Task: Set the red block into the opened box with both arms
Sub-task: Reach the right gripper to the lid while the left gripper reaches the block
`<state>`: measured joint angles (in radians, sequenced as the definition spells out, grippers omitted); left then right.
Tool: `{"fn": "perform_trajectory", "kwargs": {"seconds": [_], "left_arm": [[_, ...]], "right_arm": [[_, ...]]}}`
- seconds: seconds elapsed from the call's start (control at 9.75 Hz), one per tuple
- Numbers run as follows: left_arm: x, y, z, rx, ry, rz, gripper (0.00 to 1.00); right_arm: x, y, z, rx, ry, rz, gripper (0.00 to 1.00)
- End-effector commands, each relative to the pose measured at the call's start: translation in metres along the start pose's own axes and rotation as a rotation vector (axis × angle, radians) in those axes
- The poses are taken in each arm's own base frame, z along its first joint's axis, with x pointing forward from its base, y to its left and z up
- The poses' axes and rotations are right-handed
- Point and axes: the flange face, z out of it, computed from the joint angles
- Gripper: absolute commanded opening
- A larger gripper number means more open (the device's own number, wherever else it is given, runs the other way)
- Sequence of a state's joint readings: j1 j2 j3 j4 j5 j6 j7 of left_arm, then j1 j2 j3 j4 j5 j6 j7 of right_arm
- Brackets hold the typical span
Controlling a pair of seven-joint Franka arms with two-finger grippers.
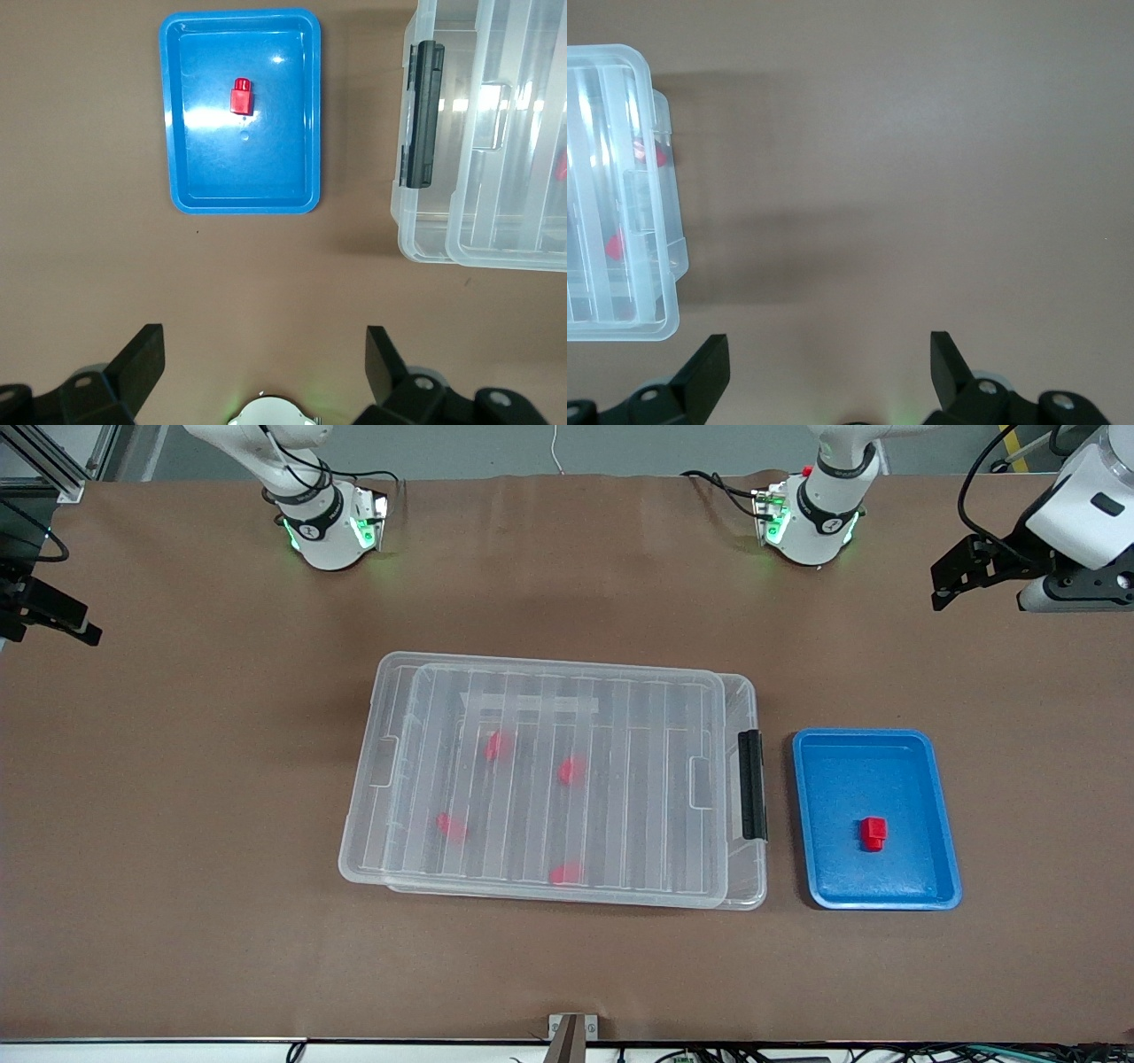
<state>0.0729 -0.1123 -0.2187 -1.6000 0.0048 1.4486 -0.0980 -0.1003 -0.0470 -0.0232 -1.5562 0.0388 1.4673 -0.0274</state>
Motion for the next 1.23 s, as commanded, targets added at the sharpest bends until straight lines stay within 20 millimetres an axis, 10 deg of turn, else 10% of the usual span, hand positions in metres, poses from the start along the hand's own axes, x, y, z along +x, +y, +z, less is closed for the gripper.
{"fn": "perform_trajectory", "kwargs": {"seconds": [0.0,0.41,0.62,0.92,1.13], "left_arm": [[0.009,-0.002,0.013,0.020,-0.040,0.007,1.00],[0.039,-0.024,0.039,0.004,-0.077,-0.020,1.00],[0.066,-0.031,0.072,-0.009,-0.087,-0.028,1.00],[0.119,-0.040,0.165,0.012,-0.134,-0.019,1.00],[0.146,-0.055,0.233,-0.013,-0.162,-0.038,1.00]], "right_arm": [[-0.008,0.001,-0.001,-0.015,0.000,-0.009,1.00],[-0.010,0.000,0.004,0.002,-0.033,-0.013,1.00],[-0.006,-0.037,0.011,0.057,-0.041,-0.107,1.00],[0.066,-0.105,0.104,0.067,-0.031,-0.148,1.00],[0.084,-0.189,0.170,0.087,-0.041,-0.094,1.00]]}}
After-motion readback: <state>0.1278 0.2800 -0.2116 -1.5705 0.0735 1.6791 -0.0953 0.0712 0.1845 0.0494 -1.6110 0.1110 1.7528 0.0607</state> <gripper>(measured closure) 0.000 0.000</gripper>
